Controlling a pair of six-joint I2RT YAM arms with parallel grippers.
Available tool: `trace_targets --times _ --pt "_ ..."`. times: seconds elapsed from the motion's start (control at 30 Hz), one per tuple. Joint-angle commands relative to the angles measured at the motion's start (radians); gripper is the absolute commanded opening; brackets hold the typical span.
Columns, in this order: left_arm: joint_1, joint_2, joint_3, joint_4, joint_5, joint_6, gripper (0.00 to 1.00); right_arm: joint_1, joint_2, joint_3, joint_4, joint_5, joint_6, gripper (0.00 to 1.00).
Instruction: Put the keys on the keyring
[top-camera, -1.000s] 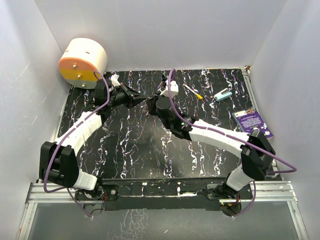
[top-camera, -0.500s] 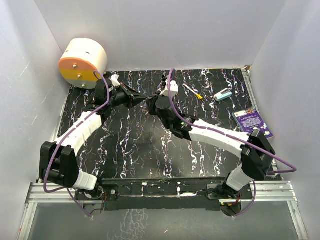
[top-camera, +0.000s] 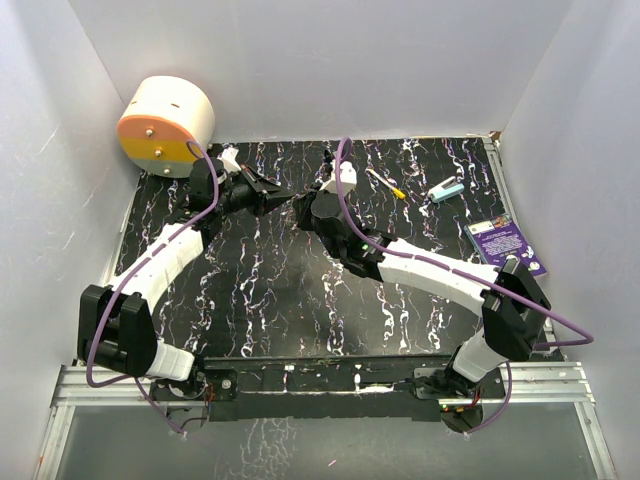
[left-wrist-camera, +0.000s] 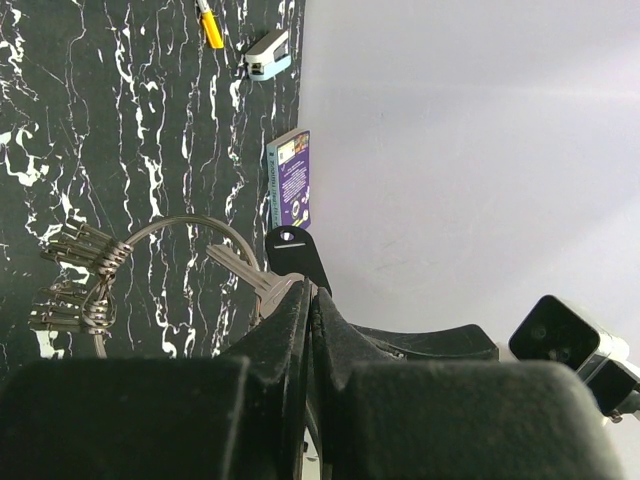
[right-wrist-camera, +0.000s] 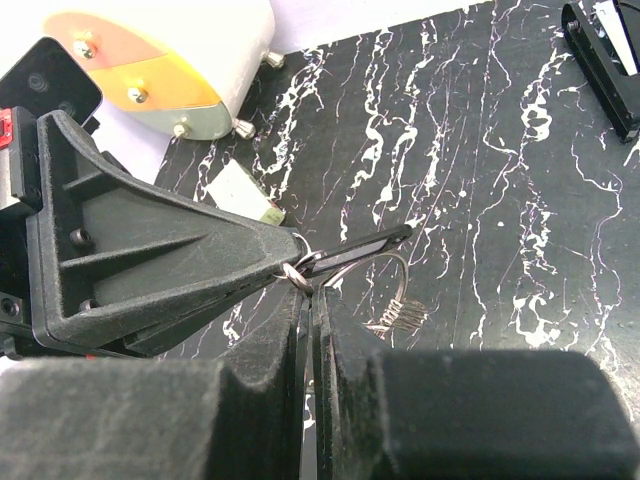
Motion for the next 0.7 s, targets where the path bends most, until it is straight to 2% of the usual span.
trace_targets --times 0.0,0.67 --pt "-0.027 -0.064 0.033 0.009 0.060 0.017 0.00 -0.001 0.001 0.057 0.087 0.032 0.017 0.08" --pt "-0.031 -0.063 -0.003 0.006 0.004 0.053 0.00 -0.002 0.001 0.069 0.092 0.023 0.018 0.08"
